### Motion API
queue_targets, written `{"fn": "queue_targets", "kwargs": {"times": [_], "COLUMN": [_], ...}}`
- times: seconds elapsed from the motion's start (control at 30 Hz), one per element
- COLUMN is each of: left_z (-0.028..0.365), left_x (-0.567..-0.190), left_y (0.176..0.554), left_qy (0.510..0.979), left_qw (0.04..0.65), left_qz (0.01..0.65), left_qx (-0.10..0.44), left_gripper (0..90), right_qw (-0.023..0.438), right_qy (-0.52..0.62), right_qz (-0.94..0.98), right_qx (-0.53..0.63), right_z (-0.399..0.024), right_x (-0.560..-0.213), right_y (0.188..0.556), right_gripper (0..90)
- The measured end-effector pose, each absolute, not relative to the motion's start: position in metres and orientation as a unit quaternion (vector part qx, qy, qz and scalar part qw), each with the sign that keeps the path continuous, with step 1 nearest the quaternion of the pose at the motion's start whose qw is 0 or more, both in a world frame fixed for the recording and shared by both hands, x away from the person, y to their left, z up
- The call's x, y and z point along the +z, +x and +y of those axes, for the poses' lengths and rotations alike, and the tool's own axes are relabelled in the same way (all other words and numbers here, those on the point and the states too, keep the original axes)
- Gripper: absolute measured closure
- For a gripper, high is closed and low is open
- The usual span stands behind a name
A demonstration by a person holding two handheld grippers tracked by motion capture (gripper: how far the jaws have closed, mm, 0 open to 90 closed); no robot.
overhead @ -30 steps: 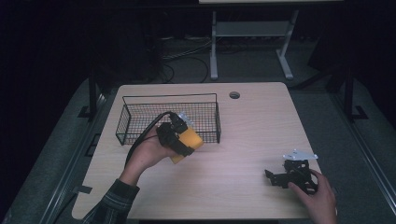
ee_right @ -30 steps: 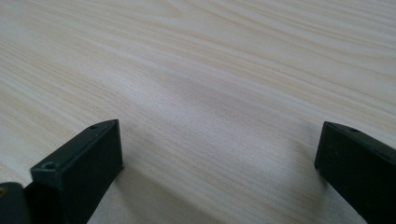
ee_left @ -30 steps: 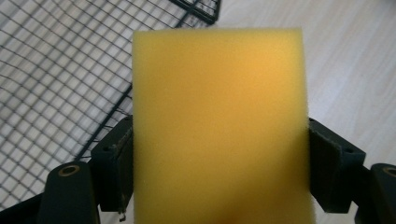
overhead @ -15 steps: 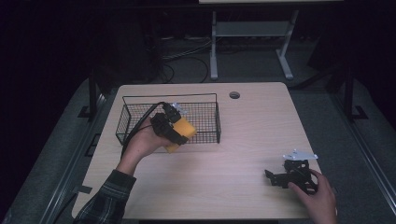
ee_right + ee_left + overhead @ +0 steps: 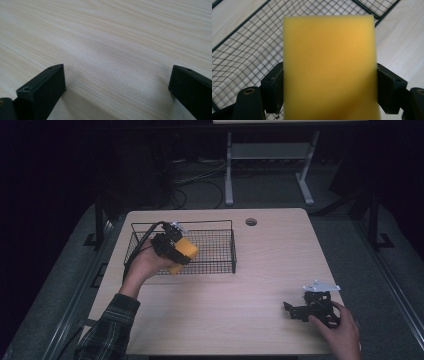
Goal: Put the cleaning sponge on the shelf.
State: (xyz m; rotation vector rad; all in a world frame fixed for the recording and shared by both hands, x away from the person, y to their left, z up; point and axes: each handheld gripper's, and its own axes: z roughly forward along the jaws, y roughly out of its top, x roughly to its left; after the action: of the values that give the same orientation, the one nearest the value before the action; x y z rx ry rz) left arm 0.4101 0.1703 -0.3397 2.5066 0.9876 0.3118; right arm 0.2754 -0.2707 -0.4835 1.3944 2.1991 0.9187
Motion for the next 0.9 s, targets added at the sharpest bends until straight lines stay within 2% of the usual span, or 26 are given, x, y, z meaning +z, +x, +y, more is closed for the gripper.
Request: {"fn": "queue_targets", "kwargs": {"times": [0.9], "left_z": [0.227], "left_x": [-0.339], "left_y": [0.447], "left_qy": [0.870], "left_qw": [0.210], "left_qz": [0.420], "left_qx": [0.148], "left_gripper": [22.9], "right_qw": [0.189], "right_qy": [0.496], "right_qz": [0.782], "right_qx": [0.327], "right_z": [-0.271], "right_x": [-0.484], "right_y": [0.275], "right_gripper": [0.1]}}
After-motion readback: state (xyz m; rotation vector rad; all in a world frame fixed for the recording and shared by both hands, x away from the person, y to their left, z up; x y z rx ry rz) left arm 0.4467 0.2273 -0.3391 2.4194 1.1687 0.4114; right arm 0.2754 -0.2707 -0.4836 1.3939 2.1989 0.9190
